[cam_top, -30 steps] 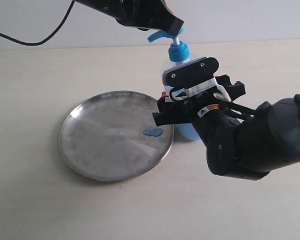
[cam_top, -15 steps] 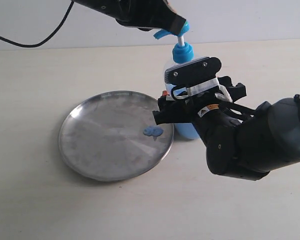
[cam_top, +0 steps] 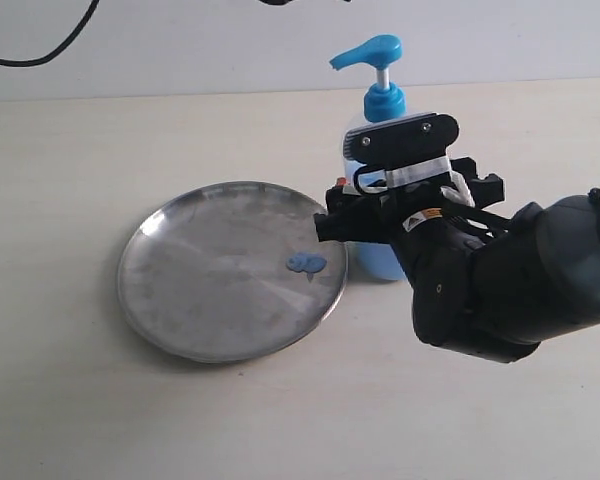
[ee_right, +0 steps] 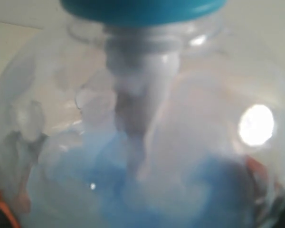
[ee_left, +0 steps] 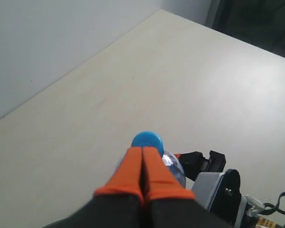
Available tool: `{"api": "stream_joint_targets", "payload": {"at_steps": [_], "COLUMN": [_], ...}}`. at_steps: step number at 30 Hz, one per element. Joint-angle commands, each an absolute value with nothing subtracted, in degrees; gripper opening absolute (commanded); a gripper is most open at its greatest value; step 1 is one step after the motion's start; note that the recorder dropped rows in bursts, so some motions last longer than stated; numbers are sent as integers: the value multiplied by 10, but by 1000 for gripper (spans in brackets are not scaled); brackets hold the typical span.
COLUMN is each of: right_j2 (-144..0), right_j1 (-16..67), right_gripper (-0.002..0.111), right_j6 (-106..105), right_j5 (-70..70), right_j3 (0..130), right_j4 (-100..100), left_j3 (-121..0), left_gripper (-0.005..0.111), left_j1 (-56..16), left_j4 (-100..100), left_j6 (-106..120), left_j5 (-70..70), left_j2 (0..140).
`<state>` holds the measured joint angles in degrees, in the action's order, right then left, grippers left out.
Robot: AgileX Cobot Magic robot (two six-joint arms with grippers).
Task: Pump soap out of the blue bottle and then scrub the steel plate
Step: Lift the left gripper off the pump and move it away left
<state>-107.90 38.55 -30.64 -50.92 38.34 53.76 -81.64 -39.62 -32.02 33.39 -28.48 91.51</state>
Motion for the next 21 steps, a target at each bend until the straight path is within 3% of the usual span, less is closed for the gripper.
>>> {"api": "stream_joint_targets", "payload": {"at_steps": [1, 8, 21], "right_j2": [-1067, -1067, -1067], "right_j1": [383, 365, 309], "right_gripper": [0, 0, 0], "right_j6": [-309, -274, -209], "right_j5": [-568, -548, -503], "right_j3": [386, 381, 381], "right_j4": [537, 531, 474], "left_j3": [-815, -793, -646], "left_gripper": [0, 0, 0], "left_j1": [-400, -400, -387], "left_j4": [-316, -260, -245], "left_j6": [307, 245, 227], "left_j5": [-285, -275, -167], "left_j2": [901, 885, 810]}}
